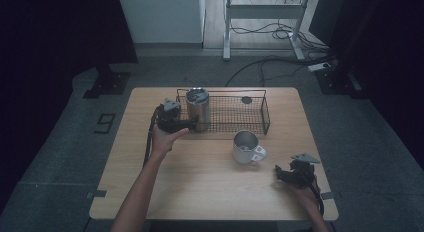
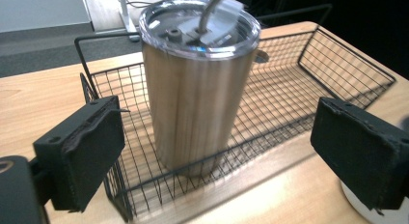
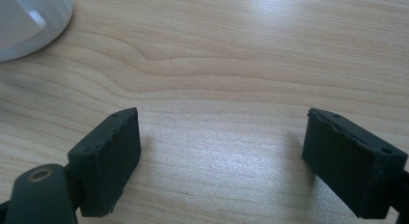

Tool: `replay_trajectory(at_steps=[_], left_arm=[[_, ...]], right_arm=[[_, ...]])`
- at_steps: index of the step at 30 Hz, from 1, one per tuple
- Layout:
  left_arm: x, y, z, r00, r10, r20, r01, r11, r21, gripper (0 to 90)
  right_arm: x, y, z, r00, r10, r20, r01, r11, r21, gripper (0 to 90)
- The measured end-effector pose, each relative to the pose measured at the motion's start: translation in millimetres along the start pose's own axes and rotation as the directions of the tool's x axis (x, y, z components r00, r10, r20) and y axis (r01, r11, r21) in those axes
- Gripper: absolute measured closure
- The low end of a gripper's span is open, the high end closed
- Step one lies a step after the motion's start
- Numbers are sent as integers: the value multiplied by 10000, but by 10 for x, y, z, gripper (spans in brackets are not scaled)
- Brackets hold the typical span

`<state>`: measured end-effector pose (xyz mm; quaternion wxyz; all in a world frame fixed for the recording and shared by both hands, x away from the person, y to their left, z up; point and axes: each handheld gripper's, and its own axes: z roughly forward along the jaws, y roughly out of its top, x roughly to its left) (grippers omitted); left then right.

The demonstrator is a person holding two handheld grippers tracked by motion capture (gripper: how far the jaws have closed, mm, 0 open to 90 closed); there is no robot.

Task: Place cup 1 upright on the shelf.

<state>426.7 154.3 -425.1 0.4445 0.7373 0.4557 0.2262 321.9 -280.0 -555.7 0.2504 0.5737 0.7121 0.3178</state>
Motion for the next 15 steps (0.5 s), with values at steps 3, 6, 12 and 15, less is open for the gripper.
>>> replay_trajectory(at_steps=[3,6,12,15], left_arm=[[-8,-69,-89,9999,60,94,-61,10000,22,62],[-13,-144,-157,9997,65,251,-66,10000,34,67],[-15,-332,-287,9993,80,366,-85,9999,133,67],[-9,-442,-343,9985,-81,548,67,9996,261,69]], right_arm=[[3,1,-2,10000,36,5,-36,10000,23,128],[3,1,-2,10000,46,6,-46,10000,16,129],[1,1,-2,10000,43,17,-43,10000,19,128],[1,0,-2,10000,47,23,-47,10000,16,128]])
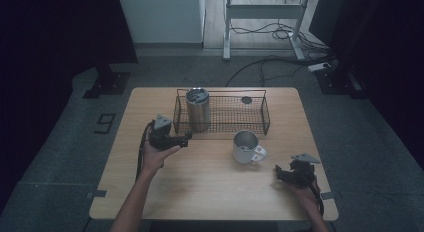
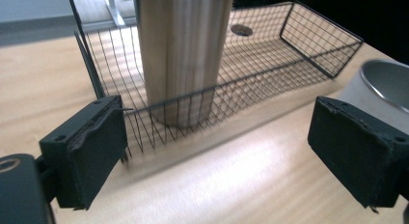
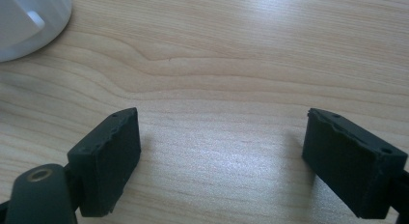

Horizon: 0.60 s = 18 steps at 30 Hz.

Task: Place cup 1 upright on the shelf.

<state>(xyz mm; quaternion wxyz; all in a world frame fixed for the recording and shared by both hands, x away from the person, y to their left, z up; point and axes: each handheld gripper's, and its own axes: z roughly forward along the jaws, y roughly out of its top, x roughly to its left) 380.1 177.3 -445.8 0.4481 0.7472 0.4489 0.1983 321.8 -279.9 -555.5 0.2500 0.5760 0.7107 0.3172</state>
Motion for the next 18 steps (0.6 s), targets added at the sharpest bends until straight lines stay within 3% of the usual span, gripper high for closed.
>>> replay_trajectory(at_steps=[7,18], left_arm=[[9,-256,-90,9996,-267,105,264,9994,234,78],[86,-692,-96,9996,-80,-253,100,9967,802,104]], right_arm=[[-1,1,-1,10000,15,24,-15,10000,14,129],[-2,0,0,10000,27,27,-27,10000,0,128]])
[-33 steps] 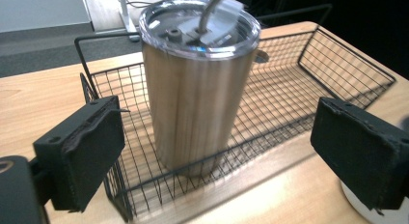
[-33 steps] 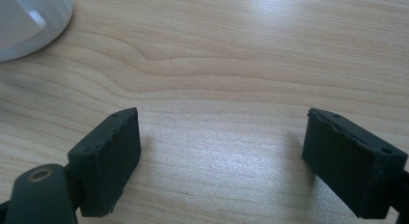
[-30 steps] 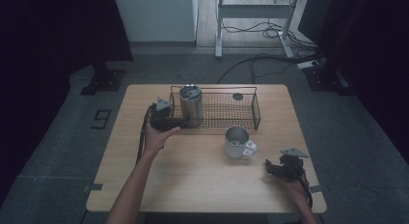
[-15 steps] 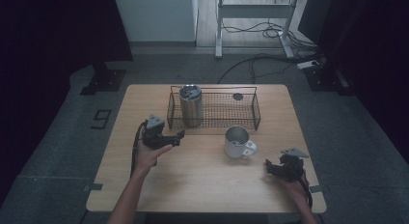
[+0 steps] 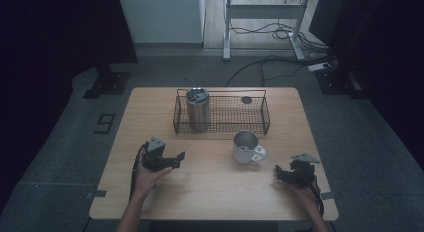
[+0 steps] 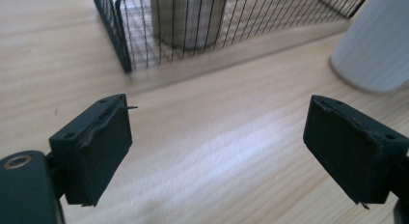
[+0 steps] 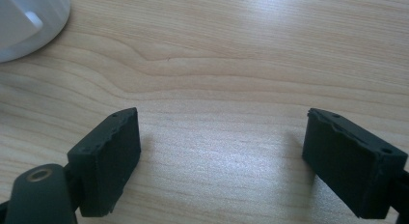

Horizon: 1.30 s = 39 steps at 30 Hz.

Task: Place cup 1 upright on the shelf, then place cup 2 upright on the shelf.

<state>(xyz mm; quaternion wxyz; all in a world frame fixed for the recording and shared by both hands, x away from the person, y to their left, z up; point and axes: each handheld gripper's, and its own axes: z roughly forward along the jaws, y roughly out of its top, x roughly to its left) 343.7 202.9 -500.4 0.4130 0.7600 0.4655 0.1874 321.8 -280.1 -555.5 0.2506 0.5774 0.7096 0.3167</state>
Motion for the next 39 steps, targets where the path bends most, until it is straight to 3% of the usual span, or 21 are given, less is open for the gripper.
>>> replay_trajectory(at_steps=[12,26,32,39], left_arm=[[24,-299,104,10000,43,-34,-40,9978,658,130],[53,-341,12,9997,-131,-190,138,9992,379,134],[22,-359,9,9999,16,-144,-10,9992,401,139],[-7,-370,16,9997,213,-106,-208,9987,464,142]], right_arm=[[2,7,7,9999,104,104,-103,9999,-6,126],[4,42,9,9995,72,302,-68,9999,-122,132],[-18,75,-95,9989,440,-172,-448,9979,-477,142],[71,179,-228,9975,399,-583,-454,9942,-970,139]])
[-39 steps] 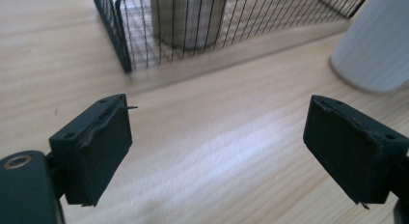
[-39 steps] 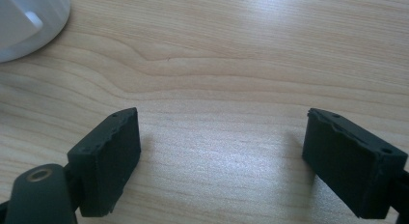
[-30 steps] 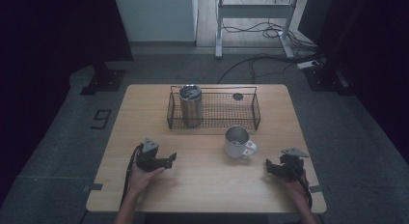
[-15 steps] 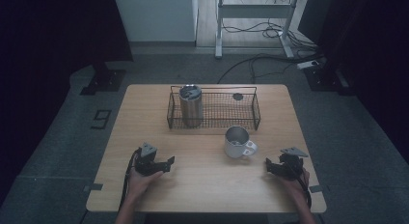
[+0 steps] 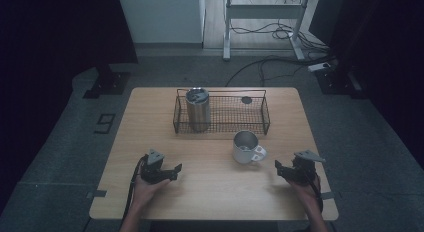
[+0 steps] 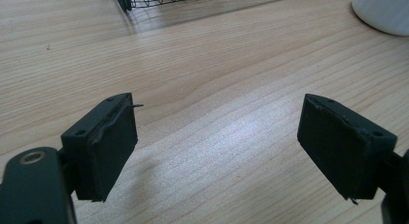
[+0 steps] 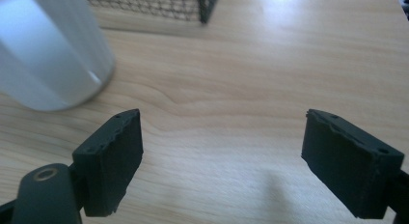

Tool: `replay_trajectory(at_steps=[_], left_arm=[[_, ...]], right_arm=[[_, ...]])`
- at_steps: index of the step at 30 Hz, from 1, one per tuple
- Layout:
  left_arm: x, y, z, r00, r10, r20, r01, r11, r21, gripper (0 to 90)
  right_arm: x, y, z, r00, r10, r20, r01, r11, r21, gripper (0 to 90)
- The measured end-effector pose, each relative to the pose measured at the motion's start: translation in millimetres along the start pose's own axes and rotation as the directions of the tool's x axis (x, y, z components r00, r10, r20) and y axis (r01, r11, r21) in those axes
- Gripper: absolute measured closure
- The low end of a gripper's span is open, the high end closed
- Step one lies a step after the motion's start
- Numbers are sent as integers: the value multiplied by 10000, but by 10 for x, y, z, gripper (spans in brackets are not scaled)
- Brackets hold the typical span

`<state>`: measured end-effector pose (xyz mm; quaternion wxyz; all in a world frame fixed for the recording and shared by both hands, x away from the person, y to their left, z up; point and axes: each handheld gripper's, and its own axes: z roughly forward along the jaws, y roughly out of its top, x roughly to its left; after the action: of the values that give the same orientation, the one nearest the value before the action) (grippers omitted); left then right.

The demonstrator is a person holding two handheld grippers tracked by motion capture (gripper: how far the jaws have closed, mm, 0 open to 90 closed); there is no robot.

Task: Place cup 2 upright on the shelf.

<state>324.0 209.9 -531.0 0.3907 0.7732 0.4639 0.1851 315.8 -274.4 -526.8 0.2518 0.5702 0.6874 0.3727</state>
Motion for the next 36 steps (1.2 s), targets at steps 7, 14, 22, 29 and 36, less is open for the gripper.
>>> replay_trajectory(at_steps=[7,14,22,29,36], left_arm=[[-21,-15,23,9999,89,98,-90,9999,115,144],[-26,-29,30,9999,109,105,-111,9998,185,144],[-52,-45,50,9997,233,122,-237,9993,296,144],[-49,-47,42,9997,218,147,-223,9993,299,144],[-19,-52,24,9998,128,149,-131,9996,253,144]], right_arm=[[105,156,-137,9989,-15,-466,-13,9981,-611,138],[276,358,-193,9946,-338,-981,241,9948,-991,133],[419,486,-184,9896,-685,-1267,542,9922,-1124,130],[547,579,-141,9848,-999,-1420,848,9905,-1084,129],[676,688,-49,9788,-1249,-1621,1098,9890,-989,127]])
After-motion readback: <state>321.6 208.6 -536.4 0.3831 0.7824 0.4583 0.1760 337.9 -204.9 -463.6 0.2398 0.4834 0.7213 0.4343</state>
